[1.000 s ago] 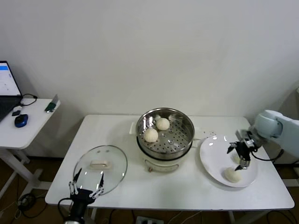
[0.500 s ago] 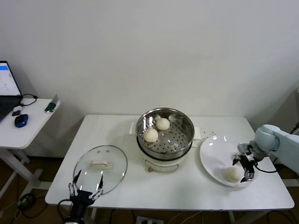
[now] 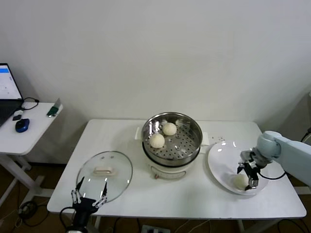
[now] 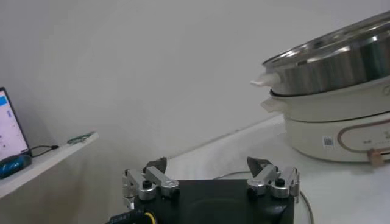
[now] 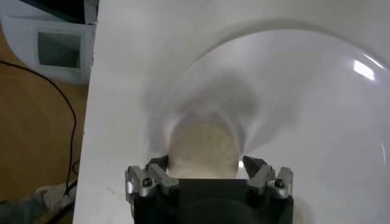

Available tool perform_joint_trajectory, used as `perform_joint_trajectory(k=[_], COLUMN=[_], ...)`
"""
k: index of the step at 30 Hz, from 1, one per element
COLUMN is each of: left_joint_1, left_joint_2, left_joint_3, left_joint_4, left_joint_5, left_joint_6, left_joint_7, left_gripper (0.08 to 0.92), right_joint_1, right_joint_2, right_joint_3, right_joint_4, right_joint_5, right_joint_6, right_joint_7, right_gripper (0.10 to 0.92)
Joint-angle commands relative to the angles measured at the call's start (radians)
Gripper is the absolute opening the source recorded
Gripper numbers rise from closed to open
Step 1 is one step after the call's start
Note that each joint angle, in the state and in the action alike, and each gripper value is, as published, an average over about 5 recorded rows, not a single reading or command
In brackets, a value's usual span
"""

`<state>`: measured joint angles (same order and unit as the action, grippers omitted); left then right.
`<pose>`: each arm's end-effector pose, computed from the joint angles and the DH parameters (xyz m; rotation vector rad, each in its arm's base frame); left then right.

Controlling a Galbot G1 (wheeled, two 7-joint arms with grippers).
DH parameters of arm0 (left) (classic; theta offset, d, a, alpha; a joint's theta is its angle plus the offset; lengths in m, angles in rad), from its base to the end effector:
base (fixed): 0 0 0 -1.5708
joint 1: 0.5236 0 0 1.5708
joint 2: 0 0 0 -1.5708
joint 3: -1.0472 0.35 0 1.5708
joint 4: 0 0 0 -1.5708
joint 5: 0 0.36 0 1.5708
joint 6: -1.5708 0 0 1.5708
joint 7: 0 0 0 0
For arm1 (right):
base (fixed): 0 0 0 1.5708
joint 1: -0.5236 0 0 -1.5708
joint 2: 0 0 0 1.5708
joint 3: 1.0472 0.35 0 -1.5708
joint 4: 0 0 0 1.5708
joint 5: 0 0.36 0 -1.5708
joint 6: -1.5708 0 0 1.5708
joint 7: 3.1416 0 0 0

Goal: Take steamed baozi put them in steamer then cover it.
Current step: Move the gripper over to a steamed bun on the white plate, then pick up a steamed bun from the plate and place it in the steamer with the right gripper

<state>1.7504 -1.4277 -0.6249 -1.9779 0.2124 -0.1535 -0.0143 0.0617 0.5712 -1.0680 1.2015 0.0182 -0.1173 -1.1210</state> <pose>0.1212 0.0627 -0.3657 -0.0530 -2.9519 -0.5741 0.4820 -0.2223 -0.2477 1.3104 -1.1818 1.2167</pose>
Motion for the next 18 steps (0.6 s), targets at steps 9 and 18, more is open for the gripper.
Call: perform_joint_trajectory(k=[9,18], left_joint_1=[0.004,0.004], left_joint_2=[0.0,0.002], left_joint_3=[-0.001,0.002], left_joint_4=[-0.001,-0.005], left_joint_5=[0.001,0.001], left_joint_6=[-0.001,0.001], left_joint_7=[0.0,0.0], left_gripper=[0.823,0.823], right_joint_1=[0.029,0.43], right_joint_2=[0.01,0.057], right_joint_3=[-0.012,-0.27], right_joint_4=[-0.014,0.003], right_joint_5=[-0.004,-0.079], right_joint_6=[0.018,0.325], right_joint_7=[-0.007,-0.066], right_gripper=[0.678,0.67])
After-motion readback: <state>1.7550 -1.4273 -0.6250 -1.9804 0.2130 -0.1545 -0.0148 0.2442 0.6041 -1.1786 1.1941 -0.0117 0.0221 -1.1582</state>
